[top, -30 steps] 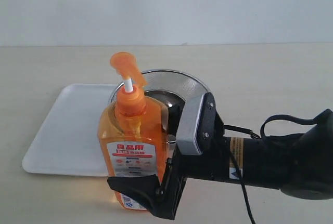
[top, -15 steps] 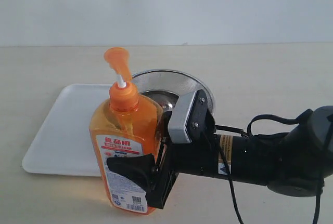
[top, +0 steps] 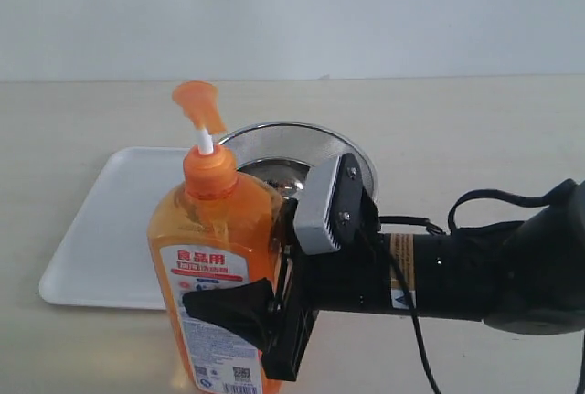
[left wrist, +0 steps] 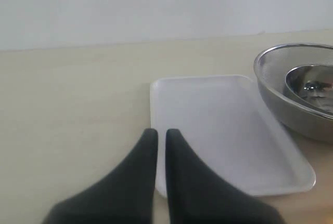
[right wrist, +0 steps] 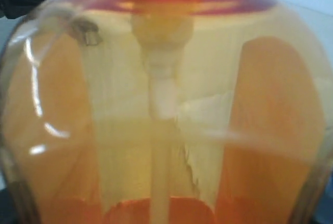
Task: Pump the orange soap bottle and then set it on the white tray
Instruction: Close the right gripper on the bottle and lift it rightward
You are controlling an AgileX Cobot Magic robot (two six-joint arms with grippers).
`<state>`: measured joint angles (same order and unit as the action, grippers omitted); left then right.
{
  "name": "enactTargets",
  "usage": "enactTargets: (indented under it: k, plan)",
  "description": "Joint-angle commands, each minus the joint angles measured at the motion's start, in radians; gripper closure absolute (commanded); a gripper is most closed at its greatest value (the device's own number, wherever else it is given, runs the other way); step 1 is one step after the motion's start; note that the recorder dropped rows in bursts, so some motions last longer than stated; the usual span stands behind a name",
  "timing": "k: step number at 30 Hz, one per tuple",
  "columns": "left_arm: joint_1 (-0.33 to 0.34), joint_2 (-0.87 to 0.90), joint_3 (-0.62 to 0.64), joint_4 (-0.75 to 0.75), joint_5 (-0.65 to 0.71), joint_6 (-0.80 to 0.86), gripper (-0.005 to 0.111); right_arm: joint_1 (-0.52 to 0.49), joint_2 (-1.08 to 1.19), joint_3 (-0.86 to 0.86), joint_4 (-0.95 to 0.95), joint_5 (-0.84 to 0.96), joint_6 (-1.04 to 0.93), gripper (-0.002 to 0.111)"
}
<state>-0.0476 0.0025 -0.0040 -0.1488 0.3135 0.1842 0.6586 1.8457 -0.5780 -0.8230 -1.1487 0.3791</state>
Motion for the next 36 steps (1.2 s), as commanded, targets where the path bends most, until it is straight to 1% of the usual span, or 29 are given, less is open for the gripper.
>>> enactTargets:
  k: [1,2,5,7,11,12,14,16,18,21,22,23,28,31,33,36]
  plan:
    - [0.003,-0.003,0.004,0.004,-0.007,0.004,0.102,0.000,-0.168,-0.005,0.003,-0.072,0.026,0.109]
    - [0.003,-0.003,0.004,0.004,-0.007,0.004,0.102,0.000,-0.213,-0.005,0.013,-0.051,0.039,0.109]
    - [0.003,-0.003,0.004,0.004,-0.007,0.004,0.102,0.000,-0.347,-0.005,0.043,0.150,0.057,0.109]
    - [0.003,-0.003,0.004,0.004,-0.007,0.004,0.102,0.000,-0.444,-0.005,0.091,0.249,0.054,0.109]
    - [0.003,-0.003,0.004,0.004,-0.007,0.004,0.102,0.000,-0.634,-0.005,0.257,0.467,0.006,0.109]
    - [0.003,-0.003,0.004,0.004,-0.007,0.004,0.102,0.000,-0.680,-0.005,0.309,0.530,-0.044,0.109]
    - [0.003,-0.003,0.004,0.004,-0.007,0.004,0.102,0.000,-0.751,-0.005,0.489,0.632,-0.189,0.109]
    - [0.003,-0.003,0.004,0.004,-0.007,0.004,0.102,0.000,-0.811,-0.005,0.732,0.708,-0.406,0.109]
    - [0.003,-0.003,0.004,0.004,-0.007,0.004,0.102,0.000,-0.841,-0.003,1.039,0.722,-0.689,0.109]
    - [0.003,-0.003,0.004,0.004,-0.007,0.004,0.102,0.000,-0.846,0.004,1.351,0.685,-1.012,0.109]
    - [0.003,-0.003,0.004,0.004,-0.007,0.004,0.102,0.000,-0.840,0.014,1.404,0.648,-1.055,0.109]
    - [0.003,-0.003,0.004,0.004,-0.007,0.004,0.102,0.000,-0.833,0.032,1.416,0.591,-1.061,0.109]
    - [0.003,-0.003,0.004,0.004,-0.007,0.004,0.102,0.000,-0.754,0.146,1.405,0.305,-0.949,0.109]
    - [0.003,-0.003,0.004,0.004,-0.007,0.004,0.102,0.000,-0.644,0.202,1.403,0.135,-0.844,0.109]
    - [0.003,-0.003,0.004,0.004,-0.007,0.004,0.102,0.000,-0.565,0.217,1.408,0.048,-0.757,0.109]
    - [0.003,-0.003,0.004,0.004,-0.007,0.004,0.102,0.000,-0.438,0.215,1.380,-0.041,-0.691,0.109]
